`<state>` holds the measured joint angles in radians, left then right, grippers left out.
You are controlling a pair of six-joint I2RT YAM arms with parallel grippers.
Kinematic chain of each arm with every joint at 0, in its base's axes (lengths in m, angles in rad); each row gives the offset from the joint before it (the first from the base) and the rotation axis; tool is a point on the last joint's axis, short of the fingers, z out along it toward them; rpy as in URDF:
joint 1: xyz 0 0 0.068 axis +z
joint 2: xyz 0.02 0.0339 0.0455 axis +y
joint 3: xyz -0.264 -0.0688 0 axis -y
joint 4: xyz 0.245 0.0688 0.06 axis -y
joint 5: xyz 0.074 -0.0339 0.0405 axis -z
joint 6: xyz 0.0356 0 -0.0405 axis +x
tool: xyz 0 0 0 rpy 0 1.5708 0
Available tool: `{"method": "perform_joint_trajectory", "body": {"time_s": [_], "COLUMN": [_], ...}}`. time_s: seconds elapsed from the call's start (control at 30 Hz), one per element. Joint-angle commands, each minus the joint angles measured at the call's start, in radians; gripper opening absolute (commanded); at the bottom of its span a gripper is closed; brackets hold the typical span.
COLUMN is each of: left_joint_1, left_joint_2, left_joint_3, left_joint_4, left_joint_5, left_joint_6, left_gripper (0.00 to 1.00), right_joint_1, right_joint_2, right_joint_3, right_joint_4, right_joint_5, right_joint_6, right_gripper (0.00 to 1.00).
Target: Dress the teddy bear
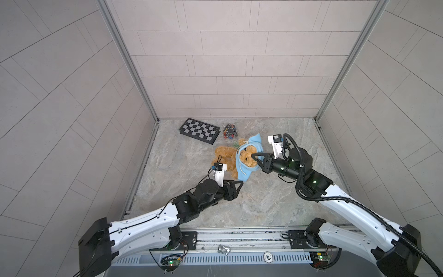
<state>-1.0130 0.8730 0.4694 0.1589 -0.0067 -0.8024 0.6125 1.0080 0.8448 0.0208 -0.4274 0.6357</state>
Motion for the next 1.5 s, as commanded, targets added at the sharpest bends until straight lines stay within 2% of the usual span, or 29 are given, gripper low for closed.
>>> {"method": "perform_joint_trajectory", "body": {"time_s": [0.0,0.07,0.13,0.23,0.3,0.37,0.53,0.67,0.83,1.0,1.07,1.13,1.27,1.33,1.43,1.47], "left_joint_1": [0.031,0.067,0.109,0.219,0.305,0.351,0.379,0.381,0.381,0.381,0.381,0.381,0.381,0.381,0.383,0.385], "left_joint_2": [-0.098,-0.153,-0.196,-0.212,-0.174,-0.125,0.018,0.07,0.022,-0.04,-0.053,-0.058,-0.054,-0.059,-0.096,-0.114], "left_joint_3": [0.037,0.093,0.186,0.319,0.393,0.445,0.518,0.512,0.391,0.257,0.226,0.209,0.178,0.161,0.131,0.122], "left_joint_4": [-0.175,-0.282,-0.407,-0.533,-0.559,-0.551,-0.547,-0.579,-0.565,-0.472,-0.433,-0.395,-0.344,-0.343,-0.335,-0.336], "left_joint_5": [0.075,0.107,0.121,0.188,0.275,0.333,0.392,0.393,0.399,0.408,0.403,0.414,0.427,0.418,0.4,0.397], "left_joint_6": [0.064,0.116,0.185,0.271,0.303,0.318,0.345,0.363,0.327,0.252,0.232,0.211,0.174,0.162,0.139,0.133], "left_gripper": [0.63,0.63,0.65,0.71,0.73,0.76,0.81,0.83,0.84,0.82,0.77,0.67,0.57,0.59,0.77,0.81], "right_joint_1": [0.006,0.03,0.087,0.17,0.229,0.268,0.322,0.326,0.327,0.326,0.326,0.326,0.326,0.326,0.326,0.326], "right_joint_2": [0.03,0.055,0.074,0.099,0.1,0.095,0.069,0.068,0.063,0.052,0.049,0.052,0.041,0.031,0.01,0.001], "right_joint_3": [0.085,0.127,0.168,0.204,0.206,0.2,0.172,0.162,0.155,0.129,0.122,0.119,0.098,0.085,0.061,0.054], "right_joint_4": [-0.163,-0.261,-0.352,-0.438,-0.458,-0.464,-0.429,-0.41,-0.392,-0.342,-0.33,-0.332,-0.305,-0.287,-0.26,-0.254], "right_joint_5": [-0.096,-0.098,-0.045,0.025,0.07,0.102,0.121,0.15,0.161,0.155,0.148,0.15,0.166,0.174,0.188,0.192], "right_joint_6": [-0.325,-0.475,-0.623,-0.799,-0.91,-0.995,-1.155,-1.2,-1.239,-1.279,-1.287,-1.296,-1.303,-1.303,-1.308,-1.311], "right_gripper": [0.0,0.0,0.0,0.0,0.0,0.0,0.0,0.0,0.0,0.0,0.0,0.0,0.0,0.0,0.0,0.0]}}
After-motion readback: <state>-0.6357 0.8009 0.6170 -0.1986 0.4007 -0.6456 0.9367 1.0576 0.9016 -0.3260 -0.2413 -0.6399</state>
